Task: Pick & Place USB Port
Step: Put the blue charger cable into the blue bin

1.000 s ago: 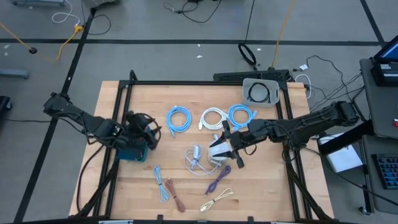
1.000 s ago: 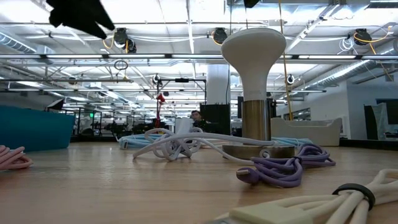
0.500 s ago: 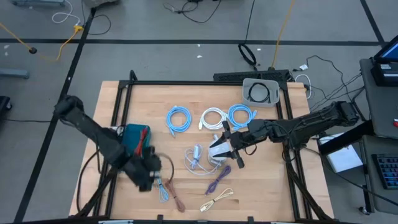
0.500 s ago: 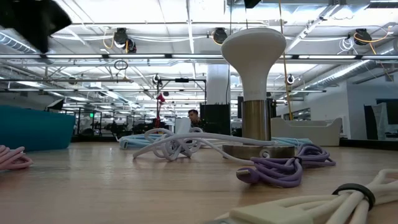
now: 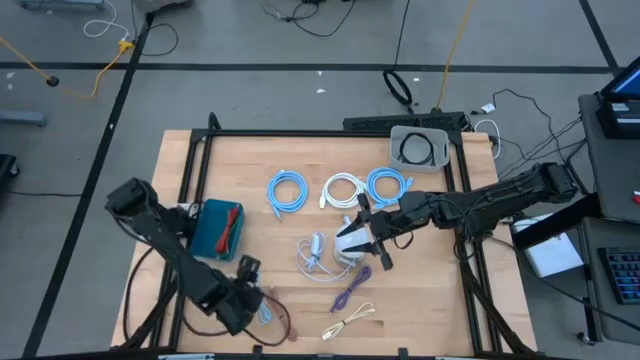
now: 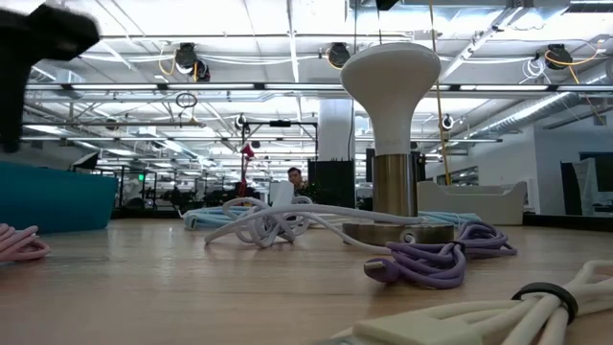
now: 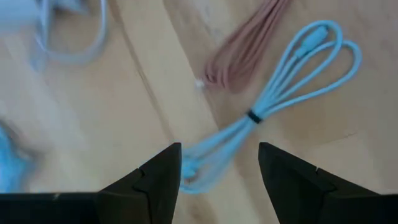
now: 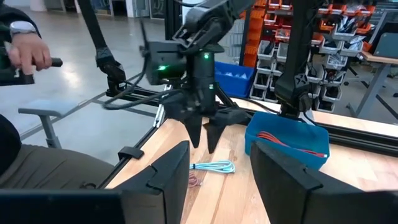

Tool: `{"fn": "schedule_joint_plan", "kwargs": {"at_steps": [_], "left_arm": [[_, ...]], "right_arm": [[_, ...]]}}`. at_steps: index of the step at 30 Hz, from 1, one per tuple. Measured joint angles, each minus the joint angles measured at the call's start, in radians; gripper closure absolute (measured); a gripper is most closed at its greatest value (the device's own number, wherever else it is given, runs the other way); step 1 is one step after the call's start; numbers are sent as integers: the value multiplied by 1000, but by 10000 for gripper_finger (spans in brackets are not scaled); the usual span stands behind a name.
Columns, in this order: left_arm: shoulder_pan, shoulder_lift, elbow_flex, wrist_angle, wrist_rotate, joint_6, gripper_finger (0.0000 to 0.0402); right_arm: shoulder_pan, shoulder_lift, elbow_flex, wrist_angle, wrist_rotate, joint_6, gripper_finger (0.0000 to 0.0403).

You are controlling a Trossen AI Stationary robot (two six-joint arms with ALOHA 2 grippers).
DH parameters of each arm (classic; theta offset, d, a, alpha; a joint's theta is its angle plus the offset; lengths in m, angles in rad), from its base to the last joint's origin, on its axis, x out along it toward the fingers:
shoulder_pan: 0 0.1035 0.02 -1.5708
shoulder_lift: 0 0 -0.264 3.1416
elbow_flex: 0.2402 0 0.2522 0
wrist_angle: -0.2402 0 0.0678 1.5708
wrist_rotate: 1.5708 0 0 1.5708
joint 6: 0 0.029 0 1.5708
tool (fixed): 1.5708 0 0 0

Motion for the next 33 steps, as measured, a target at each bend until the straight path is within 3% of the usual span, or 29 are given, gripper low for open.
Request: {"fn": "schedule_joint_plan", "kwargs": {"at_steps": [4, 14, 22, 33], "left_arm": [[37, 48, 73, -45, 26, 112, 203], [45, 74, 77, -93, 191, 128, 224], [48, 82, 77, -78, 163, 172, 225], [50, 224, 78, -28, 203, 272, 224]], "right_arm": [[0, 0, 0, 0, 0, 0, 243], [0, 0, 0, -15, 0, -1, 247], [0, 0, 0, -15, 1, -1, 247], [0, 0, 0, -15, 1, -2, 248]]}}
